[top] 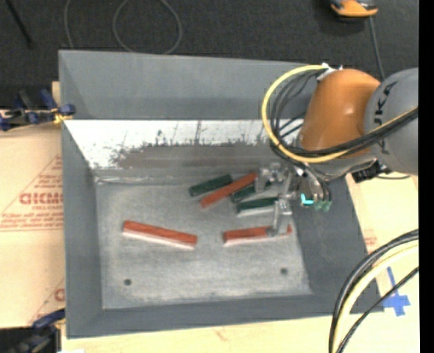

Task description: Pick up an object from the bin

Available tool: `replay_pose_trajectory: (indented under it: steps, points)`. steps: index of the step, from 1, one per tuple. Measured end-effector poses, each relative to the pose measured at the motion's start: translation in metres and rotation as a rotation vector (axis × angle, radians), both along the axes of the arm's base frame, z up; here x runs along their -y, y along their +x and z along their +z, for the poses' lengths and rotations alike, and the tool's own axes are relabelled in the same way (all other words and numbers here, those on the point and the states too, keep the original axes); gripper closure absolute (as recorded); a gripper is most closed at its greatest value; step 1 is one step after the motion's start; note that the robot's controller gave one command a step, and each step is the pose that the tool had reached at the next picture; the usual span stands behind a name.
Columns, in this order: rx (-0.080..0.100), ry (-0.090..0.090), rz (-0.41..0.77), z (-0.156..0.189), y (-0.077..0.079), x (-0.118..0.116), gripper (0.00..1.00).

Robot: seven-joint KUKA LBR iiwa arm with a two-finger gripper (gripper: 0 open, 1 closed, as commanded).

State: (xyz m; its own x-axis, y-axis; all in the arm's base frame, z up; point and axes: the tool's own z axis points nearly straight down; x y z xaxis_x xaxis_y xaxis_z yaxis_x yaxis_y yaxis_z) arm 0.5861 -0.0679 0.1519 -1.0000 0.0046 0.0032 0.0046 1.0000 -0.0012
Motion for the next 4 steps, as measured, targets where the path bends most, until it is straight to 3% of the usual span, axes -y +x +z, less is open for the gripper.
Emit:
replay_pose_trajectory:
  steps: [1, 2, 3, 4]
  points:
    - [0.009, 0.000, 0.346, -0.0801, 0.0169, -0.0218, 0.00]
    - [0.022, -0.001, 0.346, -0.0732, 0.0214, -0.0223, 1.00]
    - [0.008, 0.001, 0.347, -0.0799, 0.0167, -0.0221, 0.00]
    - [0.009, 0.001, 0.347, -0.0796, 0.0169, -0.0221, 1.00]
